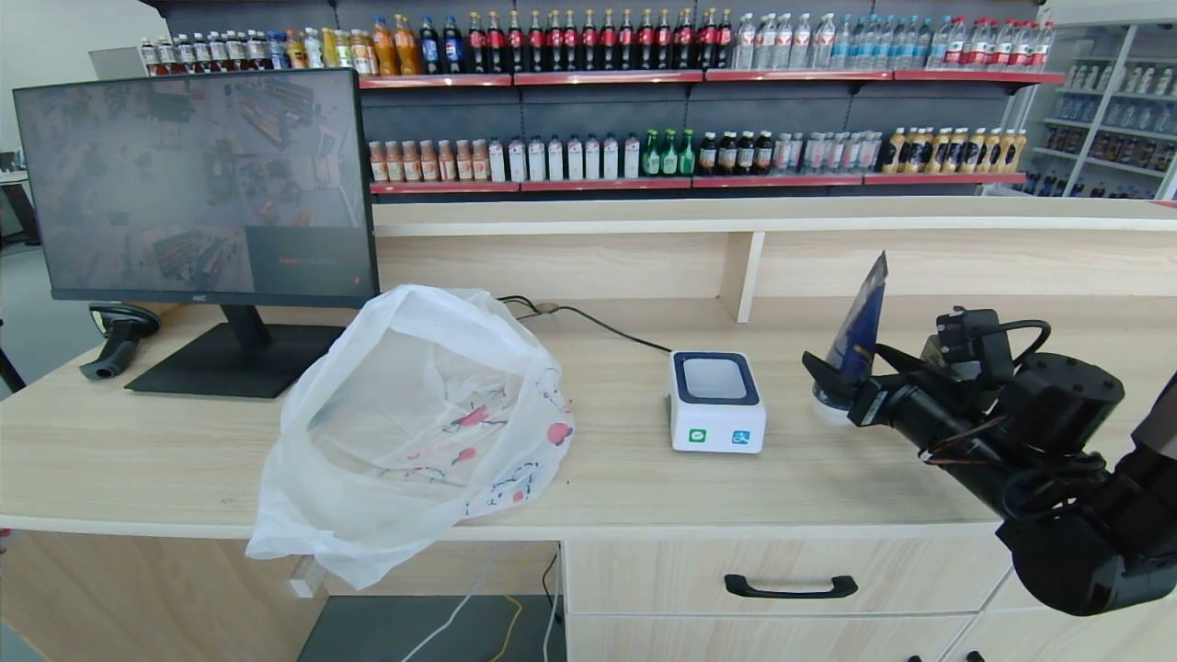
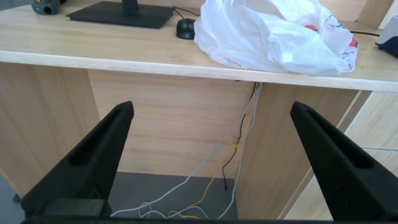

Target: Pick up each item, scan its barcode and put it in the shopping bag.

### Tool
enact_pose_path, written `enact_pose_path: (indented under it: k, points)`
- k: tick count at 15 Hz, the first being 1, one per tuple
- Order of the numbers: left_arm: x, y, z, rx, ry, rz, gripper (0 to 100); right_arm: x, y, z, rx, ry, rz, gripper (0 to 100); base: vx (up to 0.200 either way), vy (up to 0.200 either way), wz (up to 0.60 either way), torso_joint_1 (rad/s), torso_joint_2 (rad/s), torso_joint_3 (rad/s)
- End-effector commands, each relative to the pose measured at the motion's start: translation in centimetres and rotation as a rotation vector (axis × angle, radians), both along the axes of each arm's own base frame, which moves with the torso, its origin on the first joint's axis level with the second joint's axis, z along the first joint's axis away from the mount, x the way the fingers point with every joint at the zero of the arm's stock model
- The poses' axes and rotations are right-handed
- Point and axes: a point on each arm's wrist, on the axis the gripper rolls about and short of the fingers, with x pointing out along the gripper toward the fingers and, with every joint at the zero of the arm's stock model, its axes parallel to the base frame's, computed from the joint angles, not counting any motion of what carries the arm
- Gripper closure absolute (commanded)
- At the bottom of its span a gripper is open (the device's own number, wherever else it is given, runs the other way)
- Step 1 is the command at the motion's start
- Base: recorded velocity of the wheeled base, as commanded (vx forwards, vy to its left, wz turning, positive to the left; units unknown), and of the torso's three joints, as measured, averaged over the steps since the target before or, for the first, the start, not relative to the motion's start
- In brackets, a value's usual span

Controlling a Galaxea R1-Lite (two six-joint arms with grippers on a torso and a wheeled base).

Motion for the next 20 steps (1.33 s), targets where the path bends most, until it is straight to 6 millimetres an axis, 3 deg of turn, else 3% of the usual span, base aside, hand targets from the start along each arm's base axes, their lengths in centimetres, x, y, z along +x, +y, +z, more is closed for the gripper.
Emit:
enact_pose_path:
  k: [1,14,20]
  points:
    - [0.0,0.0,0.0,-0.001,-0.001,0.000,0,0.3,0.0,-0.2,0.000,0.000,0.000,0,0.000,0.000,0.00,0.000,0.00,0.000]
    - [0.0,0.0,0.0,-0.001,-0.001,0.000,0,1.4,0.2,-1.3,0.000,0.016,0.023,0,0.000,0.000,0.00,0.000,0.00,0.000]
    - [0.0,0.0,0.0,0.000,-0.001,0.000,0,2.6,-0.8,-1.6,-0.039,-0.003,-0.033,0,0.000,0.000,0.00,0.000,0.00,0.000]
